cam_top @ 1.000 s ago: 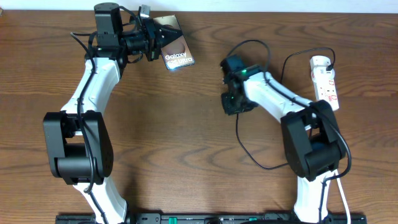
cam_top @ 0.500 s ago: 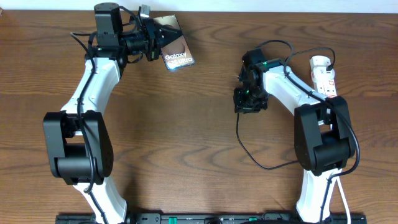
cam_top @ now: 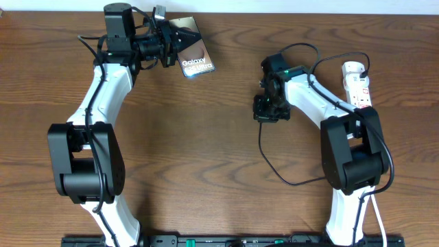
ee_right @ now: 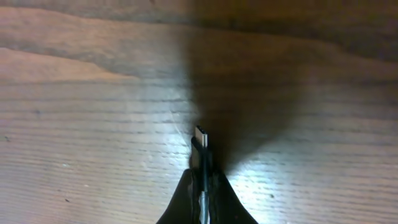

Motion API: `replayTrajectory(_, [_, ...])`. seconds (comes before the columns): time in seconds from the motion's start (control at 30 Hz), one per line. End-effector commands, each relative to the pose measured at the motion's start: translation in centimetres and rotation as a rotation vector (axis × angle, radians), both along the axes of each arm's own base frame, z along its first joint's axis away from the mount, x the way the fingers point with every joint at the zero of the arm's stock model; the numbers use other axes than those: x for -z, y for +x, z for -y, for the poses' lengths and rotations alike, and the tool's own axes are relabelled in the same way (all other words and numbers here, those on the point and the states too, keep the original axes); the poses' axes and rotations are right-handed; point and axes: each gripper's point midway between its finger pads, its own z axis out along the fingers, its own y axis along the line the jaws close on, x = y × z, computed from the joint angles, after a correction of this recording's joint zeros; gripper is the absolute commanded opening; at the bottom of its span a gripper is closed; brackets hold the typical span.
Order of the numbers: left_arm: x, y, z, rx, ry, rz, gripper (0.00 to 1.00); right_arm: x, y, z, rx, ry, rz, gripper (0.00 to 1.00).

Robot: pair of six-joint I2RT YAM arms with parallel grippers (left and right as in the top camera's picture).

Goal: Plug charger to phone and switch on socket
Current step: 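Close the right gripper on the cable just behind the plug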

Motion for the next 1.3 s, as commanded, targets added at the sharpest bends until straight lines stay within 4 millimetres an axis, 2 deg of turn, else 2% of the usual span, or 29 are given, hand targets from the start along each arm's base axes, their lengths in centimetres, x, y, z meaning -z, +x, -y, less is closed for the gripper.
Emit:
replayTrajectory(0.0, [-0.4,-0.1,0.0,0.017,-0.004,0.029,0.07,1.3,-0.4,-0.3,-0.003,-0.025,-0.010,0.01])
replayTrajectory(0.13, [-0.4,-0.1,0.0,0.017,-0.003,0.029,0.07,1.3,-0.6,-1.2,-0.126,-0.060,0.032,0.01])
replayTrajectory(0.33, [-0.4,-0.1,0.0,0.017,-0.004,0.029,0.07,1.2,-0.9,-0.3,-0.191,-0.280,0.088,0.01])
replayTrajectory(0.57, [-0.4,-0.1,0.0,0.017,-0.003,0.029,0.07,-2.4,-0.3,1.1,-0.224,-0.481,0.120,0.01])
replayTrajectory(0.7, [-0.4,-0.1,0.0,0.017,-0.004,0.029,0.07,-2.6,-0.3,1.0,-0.226,-0.478,0.118,0.01])
replayTrajectory(0.93, [-0.4,-0.2,0.0,0.018,-0.004,0.028,0.07,-1.0,-1.2,0.0,-0.259,-0.411,0.090,0.01])
replayTrajectory(1.27, [-0.4,-0.1,0.0,0.018,-0.004,0.029,0.07,0.2,-1.7,-1.1,-0.258,-0.336,0.077,0.01])
